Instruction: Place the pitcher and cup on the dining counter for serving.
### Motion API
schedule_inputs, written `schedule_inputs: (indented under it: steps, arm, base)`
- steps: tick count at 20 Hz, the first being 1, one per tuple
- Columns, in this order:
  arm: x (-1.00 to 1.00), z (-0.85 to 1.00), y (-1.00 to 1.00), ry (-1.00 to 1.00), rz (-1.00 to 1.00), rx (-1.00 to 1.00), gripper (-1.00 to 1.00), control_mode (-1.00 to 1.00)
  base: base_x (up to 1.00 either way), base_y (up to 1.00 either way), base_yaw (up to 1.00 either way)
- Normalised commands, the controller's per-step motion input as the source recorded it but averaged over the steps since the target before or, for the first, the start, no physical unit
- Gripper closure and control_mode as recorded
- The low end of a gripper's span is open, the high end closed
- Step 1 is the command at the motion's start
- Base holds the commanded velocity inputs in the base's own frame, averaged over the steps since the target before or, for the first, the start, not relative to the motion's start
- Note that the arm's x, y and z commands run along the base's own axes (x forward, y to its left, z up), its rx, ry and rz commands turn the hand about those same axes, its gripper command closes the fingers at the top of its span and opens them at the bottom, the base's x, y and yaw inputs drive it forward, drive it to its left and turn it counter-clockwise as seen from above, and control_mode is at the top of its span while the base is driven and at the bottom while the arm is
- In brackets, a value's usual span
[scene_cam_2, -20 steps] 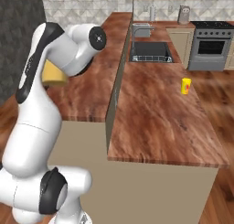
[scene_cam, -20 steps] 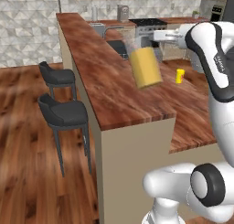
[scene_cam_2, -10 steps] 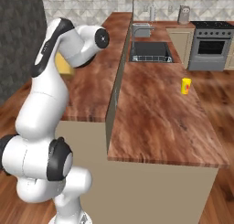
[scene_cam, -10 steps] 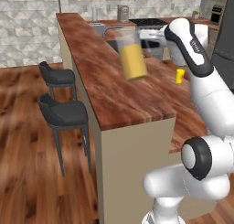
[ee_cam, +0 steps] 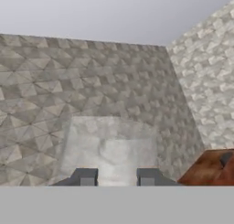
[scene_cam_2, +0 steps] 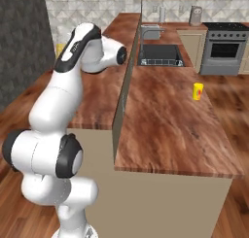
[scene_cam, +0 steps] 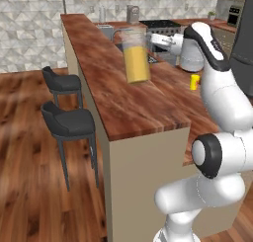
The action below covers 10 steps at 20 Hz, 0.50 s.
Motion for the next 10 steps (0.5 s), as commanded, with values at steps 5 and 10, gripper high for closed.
schedule_inputs:
  steps: [5, 10]
  arm:
    - [0.04, -0.11, 0.00, -0.13, 0.32, 0.32, 1.00, -1.00]
    - [0.00, -0.14, 0.02, -0.18, 0.35, 0.24, 1.00, -1.00]
  base:
    - [0.00, 0.00, 0.00]
    - [0.00, 0.00, 0.00]
